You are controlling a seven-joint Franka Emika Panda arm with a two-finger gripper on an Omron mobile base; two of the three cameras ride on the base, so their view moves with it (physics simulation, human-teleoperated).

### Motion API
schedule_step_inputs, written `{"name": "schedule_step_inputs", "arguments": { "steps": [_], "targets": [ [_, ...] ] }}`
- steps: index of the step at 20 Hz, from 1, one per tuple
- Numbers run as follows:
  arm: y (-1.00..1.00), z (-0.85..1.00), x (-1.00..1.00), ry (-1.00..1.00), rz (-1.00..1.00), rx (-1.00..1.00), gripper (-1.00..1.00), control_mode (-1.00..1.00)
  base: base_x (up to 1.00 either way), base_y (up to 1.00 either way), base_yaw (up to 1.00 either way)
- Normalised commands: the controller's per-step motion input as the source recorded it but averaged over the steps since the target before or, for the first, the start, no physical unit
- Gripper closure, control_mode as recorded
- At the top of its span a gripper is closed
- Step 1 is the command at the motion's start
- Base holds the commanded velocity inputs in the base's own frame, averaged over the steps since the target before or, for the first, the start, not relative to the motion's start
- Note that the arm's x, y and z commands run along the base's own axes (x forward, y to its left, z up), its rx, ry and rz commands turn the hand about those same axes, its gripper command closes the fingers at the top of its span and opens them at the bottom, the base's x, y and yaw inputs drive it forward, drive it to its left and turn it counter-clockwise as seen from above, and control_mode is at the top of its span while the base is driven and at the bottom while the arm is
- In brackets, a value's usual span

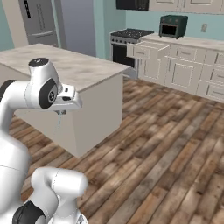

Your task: Pick up the metallic utensils from the counter and place them in the open drawer. Make sure not to pick up any wooden utensils.

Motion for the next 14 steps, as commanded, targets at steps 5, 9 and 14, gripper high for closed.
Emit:
{"name": "schedule_step_inputs", "arguments": {
  "steps": [5,9,14],
  "targets": [
    [0.00,0.00,0.00,0.00,0.00,0.00,1.00,1.00,1.00,-0.76,0.14],
    [0.00,0.00,0.00,0.00,0.00,0.00,1.00,1.00,1.00,-0.78,0.17],
    [0.00,0.00,0.00,0.00,0.00,0.00,1.00,1.00,1.00,-0.80,0.26]
  ]
}}
